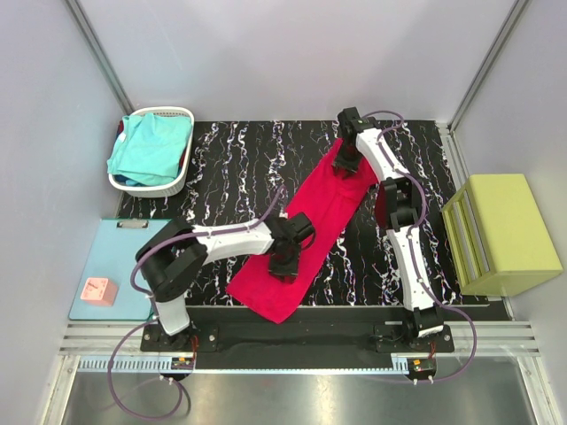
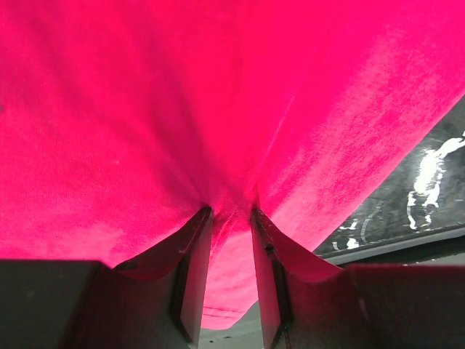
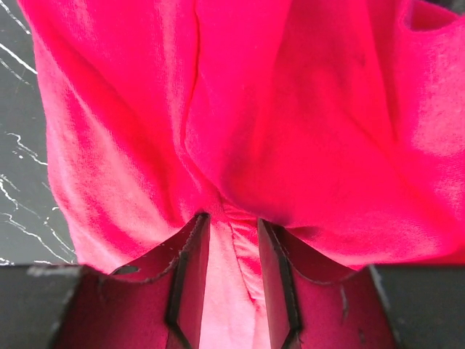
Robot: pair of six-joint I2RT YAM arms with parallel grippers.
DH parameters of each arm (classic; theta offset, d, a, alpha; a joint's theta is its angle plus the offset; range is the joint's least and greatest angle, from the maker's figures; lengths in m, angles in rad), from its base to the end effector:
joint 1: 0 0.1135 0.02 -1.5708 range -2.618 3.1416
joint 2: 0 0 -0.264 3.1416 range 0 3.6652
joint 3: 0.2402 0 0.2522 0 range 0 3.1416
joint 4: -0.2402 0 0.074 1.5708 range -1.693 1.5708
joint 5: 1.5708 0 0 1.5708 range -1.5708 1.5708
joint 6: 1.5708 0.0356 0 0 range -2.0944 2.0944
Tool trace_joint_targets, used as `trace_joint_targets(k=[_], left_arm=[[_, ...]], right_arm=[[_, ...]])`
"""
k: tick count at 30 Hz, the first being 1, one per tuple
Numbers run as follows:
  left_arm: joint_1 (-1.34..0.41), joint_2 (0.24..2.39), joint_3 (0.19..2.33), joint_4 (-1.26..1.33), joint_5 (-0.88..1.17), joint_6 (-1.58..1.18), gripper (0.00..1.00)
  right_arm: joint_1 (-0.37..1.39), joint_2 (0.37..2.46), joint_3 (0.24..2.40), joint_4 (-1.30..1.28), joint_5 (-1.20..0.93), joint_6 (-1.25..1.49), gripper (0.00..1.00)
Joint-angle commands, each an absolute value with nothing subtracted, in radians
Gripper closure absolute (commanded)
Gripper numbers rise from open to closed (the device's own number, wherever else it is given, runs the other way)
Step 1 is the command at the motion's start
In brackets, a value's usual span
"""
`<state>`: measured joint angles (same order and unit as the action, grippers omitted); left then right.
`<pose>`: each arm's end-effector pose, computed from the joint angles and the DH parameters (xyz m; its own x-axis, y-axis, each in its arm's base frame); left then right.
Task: Fold and stack the t-shirts
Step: Rotate the tshirt 90 degrees
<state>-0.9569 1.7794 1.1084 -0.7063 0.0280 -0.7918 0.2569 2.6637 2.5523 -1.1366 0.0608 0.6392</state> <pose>0.1863 -0.2662 0.1589 -0.9808 0.1569 -0.1155 0.1740 0.9723 -0.1561 0.5221 0.1349 0.1634 -0.8763 0.3854 -0.2890 0.3586 0.9225 0.1430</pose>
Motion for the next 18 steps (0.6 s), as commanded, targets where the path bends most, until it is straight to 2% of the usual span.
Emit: trace_joint_targets(k=[1, 18], left_arm=[[-1.005, 1.89, 1.16, -0.738, 0.1, -0.807, 0.66], [-1.06, 2.164, 1.528, -0.77, 0.133, -0.761, 0.66]], right_arm=[[0.271, 2.723, 2.574, -1.078, 0.006, 0.612, 0.59], [0.344, 2.78, 2.643, -1.02, -0.212, 0.508, 0.52]])
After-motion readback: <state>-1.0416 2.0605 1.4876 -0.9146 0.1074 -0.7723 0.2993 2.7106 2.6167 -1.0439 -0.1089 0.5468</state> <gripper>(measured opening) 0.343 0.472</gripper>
